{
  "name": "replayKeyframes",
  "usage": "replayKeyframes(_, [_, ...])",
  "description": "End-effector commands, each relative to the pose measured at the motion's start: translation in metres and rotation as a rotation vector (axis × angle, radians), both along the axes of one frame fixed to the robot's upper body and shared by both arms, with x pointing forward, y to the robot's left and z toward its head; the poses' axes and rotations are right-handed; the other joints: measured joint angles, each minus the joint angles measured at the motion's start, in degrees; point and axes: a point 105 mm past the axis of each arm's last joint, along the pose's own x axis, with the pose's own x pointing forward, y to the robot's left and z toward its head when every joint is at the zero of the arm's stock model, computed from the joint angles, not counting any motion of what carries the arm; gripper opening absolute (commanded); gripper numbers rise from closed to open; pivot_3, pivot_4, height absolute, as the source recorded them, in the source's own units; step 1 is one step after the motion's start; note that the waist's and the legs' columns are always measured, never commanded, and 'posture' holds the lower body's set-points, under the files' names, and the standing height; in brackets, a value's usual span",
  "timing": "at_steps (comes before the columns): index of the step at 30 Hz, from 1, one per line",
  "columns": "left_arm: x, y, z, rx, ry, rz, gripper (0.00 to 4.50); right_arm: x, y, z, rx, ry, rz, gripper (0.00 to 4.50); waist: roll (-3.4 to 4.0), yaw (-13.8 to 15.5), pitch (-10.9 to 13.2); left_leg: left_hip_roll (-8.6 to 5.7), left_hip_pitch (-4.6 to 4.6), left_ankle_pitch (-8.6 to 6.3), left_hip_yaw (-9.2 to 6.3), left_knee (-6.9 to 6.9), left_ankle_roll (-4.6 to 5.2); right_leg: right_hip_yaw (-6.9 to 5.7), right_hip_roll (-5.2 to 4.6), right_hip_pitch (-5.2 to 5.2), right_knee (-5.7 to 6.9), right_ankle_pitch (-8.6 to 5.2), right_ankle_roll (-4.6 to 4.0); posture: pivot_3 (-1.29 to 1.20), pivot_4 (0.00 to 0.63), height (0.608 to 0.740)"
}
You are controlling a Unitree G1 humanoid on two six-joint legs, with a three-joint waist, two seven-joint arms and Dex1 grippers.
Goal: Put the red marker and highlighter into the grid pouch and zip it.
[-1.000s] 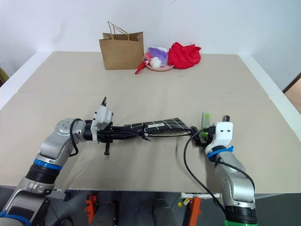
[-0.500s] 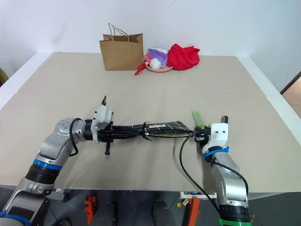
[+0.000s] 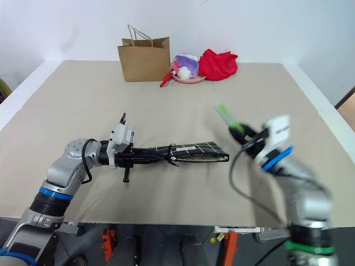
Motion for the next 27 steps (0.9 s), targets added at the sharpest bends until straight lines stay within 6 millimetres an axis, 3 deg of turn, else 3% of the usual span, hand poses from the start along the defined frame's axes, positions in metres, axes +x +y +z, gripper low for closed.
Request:
replayKeyframes(1, [0.001, 0.000, 0.011, -0.021, -0.029, -0.010, 0.00, -0.047, 0.030, 0.016, 0.042, 0.143, 0.381, 1.05, -0.10, 0.13, -0.03, 0.02, 0.01, -0.05, -0.23, -0.02, 0.08, -0.20, 0.05, 0.08, 0.00, -0.08, -0.10, 0.00, 0.150, 0.740])
replayKeyframes(5, [0.003, -0.001, 0.013, -0.025, -0.031, -0.009, 0.00, -0.083, 0.041, -0.003, -0.054, 0.357, 0.552, 1.05, -0.06, 0.27, -0.02, 0.01, -0.05, -0.20, -0.39, -0.03, 0.33, -0.39, 0.04, 0.14, 0.00, -0.30, -0.17, 0.00, 0.150, 0.740])
replayKeyframes(8, [0.003, -0.002, 0.014, -0.029, -0.036, -0.008, 0.00, -0.095, 0.041, -0.016, -0.084, 0.449, 0.585, 1.05, -0.07, 0.28, -0.01, -0.03, -0.07, -0.21, -0.38, 0.02, 0.34, -0.38, -0.01, 0.14, -0.01, -0.34, -0.13, 0.00, 0.150, 0.740])
replayKeyframes(27, [-0.001, -0.007, 0.015, -0.045, -0.041, -0.013, 0.00, -0.082, 0.022, -0.040, -0.120, 0.526, 0.489, 1.05, -0.11, 0.20, 0.02, -0.03, -0.07, -0.16, -0.38, 0.39, 0.26, -0.38, 0.00, 0.20, 0.00, -0.17, -0.21, 0.00, 0.150, 0.740])
